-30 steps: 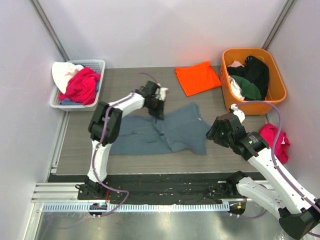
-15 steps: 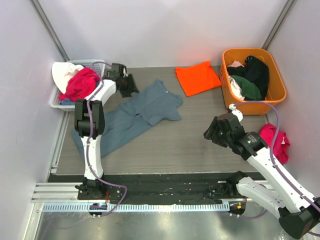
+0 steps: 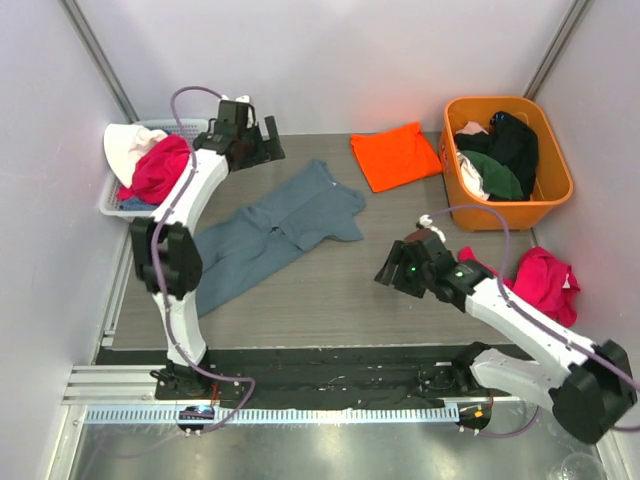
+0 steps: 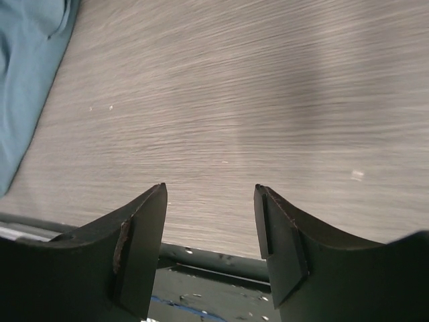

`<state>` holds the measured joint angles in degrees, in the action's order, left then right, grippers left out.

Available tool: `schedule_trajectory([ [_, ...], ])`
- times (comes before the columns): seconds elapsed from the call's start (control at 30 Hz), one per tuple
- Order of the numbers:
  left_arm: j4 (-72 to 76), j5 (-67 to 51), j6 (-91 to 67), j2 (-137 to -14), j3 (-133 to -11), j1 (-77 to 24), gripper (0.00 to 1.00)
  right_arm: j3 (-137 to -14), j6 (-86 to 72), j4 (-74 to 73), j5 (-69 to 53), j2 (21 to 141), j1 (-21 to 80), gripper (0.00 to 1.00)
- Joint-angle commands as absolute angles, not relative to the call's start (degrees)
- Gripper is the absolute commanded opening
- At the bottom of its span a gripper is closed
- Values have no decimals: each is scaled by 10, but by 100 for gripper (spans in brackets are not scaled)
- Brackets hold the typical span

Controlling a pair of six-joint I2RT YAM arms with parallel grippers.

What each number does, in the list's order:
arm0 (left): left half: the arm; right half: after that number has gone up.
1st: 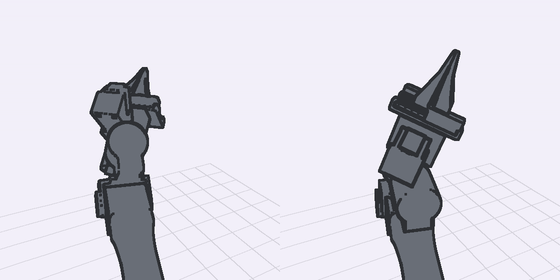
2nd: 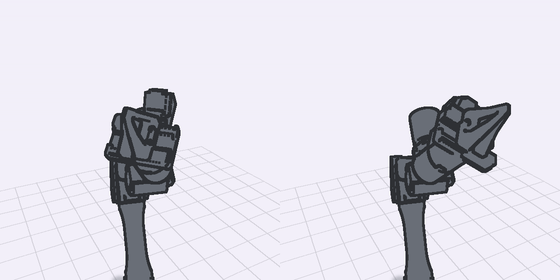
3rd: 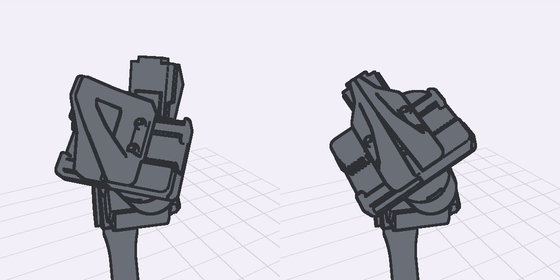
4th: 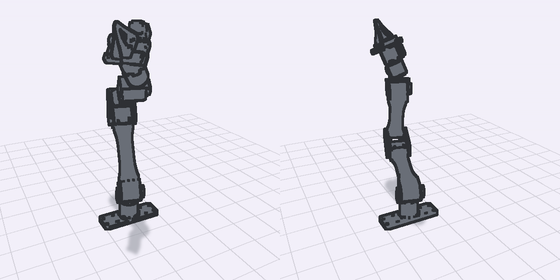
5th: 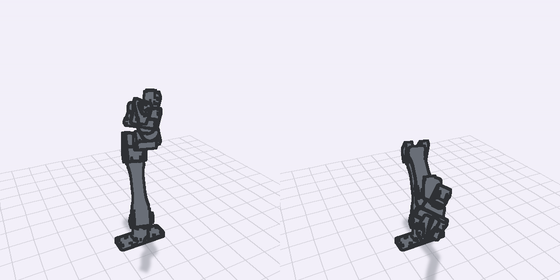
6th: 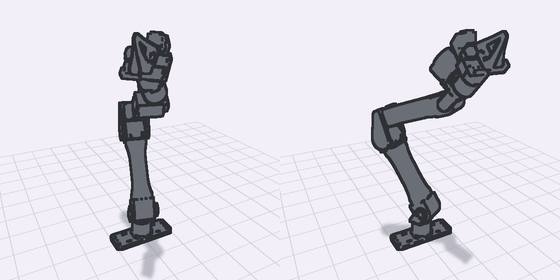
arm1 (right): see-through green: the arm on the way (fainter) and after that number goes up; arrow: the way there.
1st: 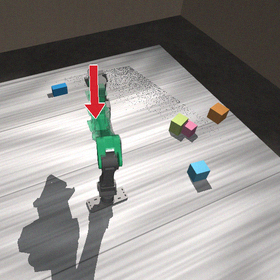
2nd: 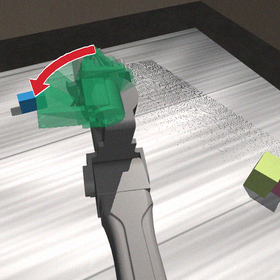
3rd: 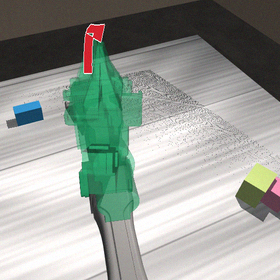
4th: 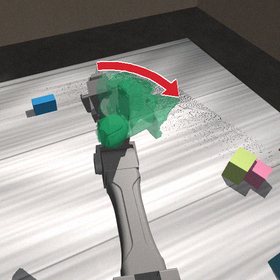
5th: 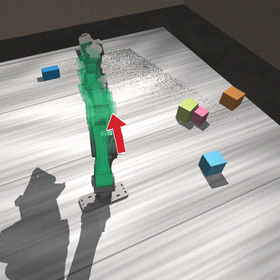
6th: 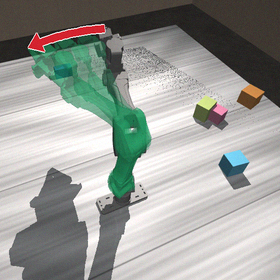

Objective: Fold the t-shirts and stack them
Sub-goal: Fold the tshirt

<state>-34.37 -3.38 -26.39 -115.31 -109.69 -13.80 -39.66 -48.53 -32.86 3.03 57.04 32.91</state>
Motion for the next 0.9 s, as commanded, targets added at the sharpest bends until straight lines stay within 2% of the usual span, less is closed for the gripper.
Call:
schedule_trajectory([
  [0.0, -357, 14, -234, -989, -990, -160, 100, -436, -539, -198, 50, 678, 426, 63],
  [0.17, -380, 25, -246, -830, -863, -181, 100, -493, -618, -84, 92, 822, 518, 62],
  [0.33, -409, 25, -258, -709, -770, -182, 100, -587, -692, -46, 133, 986, 585, 62],
  [0.5, -470, 25, -254, -640, -769, -183, 100, -667, -734, -23, 148, 1085, 620, 62],
  [0.87, -533, 27, -256, -587, -783, -182, 100, -874, -778, -66, 158, 1269, 645, 63],
])
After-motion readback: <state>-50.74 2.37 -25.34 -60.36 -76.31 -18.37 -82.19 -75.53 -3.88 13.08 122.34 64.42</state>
